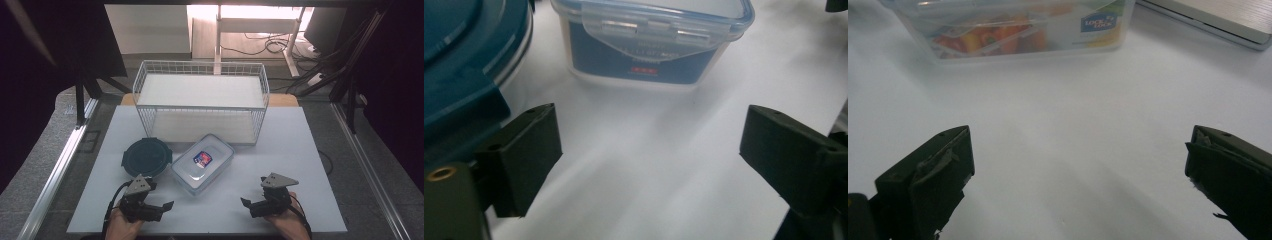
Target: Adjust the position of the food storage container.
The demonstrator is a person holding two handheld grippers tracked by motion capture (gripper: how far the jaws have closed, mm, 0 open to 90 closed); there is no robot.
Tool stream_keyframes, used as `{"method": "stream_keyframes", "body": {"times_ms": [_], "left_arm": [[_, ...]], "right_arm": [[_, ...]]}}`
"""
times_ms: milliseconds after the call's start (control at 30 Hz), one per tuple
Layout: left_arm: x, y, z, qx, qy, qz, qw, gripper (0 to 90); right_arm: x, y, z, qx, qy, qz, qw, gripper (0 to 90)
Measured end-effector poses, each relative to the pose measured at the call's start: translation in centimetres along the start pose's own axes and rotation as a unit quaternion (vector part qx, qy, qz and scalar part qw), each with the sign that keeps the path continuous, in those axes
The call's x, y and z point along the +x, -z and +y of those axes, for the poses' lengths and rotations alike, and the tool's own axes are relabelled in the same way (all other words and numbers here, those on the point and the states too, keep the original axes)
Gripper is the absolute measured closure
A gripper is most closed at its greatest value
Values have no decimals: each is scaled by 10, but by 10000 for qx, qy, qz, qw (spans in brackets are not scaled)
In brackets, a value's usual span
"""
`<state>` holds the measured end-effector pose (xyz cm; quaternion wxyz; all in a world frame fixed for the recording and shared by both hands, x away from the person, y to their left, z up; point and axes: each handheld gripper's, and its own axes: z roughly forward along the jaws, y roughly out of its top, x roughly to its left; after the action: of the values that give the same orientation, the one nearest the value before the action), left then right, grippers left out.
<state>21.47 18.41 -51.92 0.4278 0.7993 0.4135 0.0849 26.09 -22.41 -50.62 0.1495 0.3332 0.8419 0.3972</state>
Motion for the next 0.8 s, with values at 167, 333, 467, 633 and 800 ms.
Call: {"method": "stream_keyframes", "body": {"times_ms": [167,333,467,633,800], "left_arm": [[1,-3,-1,79,75,-8,9999,31],[0,1,3,-128,157,-145,9997,88],[-4,0,4,-55,89,-15,9999,142],[-5,5,8,-141,126,18,9998,224],[4,15,18,-223,190,141,9995,446]], "right_arm": [[-3,-1,0,69,-87,45,9999,0],[-3,0,1,26,-56,60,10000,57],[-2,0,1,43,-54,7,10000,59],[-4,0,2,83,-64,-135,9999,58],[-4,1,3,31,-36,-175,9998,62]]}}
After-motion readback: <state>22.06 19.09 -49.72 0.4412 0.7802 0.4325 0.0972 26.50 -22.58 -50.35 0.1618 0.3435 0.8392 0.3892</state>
